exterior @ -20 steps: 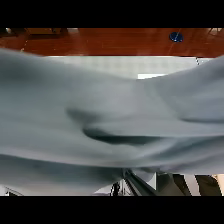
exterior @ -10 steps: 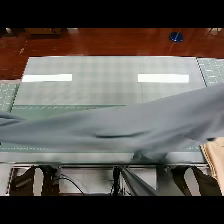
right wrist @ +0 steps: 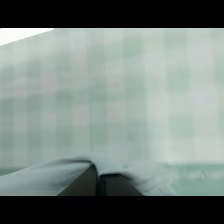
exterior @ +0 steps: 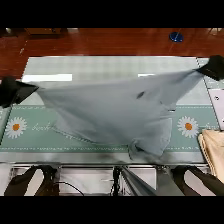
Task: Fold the shirts.
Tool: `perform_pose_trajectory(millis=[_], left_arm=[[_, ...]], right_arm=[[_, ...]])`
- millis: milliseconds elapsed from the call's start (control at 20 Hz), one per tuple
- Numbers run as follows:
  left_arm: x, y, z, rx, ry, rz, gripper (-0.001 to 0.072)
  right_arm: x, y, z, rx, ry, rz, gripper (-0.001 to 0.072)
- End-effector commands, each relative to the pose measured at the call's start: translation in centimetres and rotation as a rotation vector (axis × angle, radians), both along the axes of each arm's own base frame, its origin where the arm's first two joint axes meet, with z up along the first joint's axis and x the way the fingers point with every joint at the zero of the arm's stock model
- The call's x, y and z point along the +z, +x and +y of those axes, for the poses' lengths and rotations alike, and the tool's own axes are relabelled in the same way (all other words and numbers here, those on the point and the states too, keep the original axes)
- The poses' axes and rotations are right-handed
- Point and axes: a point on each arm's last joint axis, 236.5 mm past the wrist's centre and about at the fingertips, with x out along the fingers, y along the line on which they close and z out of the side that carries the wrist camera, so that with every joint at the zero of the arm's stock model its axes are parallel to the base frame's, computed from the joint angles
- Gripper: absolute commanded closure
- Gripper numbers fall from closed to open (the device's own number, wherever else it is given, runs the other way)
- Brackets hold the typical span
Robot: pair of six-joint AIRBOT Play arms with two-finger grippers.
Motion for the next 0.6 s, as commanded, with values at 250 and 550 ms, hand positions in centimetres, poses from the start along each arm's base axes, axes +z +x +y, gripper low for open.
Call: perform_pose_trajectory(millis=[250,550], left_arm=[[-10.2,15.2,0.0,0.008,0.004,0.007,0.0690],[-18.2,15.0,-2.1,-0.099,0.011,0.163,0.0690]], right_arm=[[-8.1,11.5,0.6,-0.028,-0.059,-0.112,0.0691],[-16.9,8.9,1.6,0.056,-0.043,0.171,0.0691]])
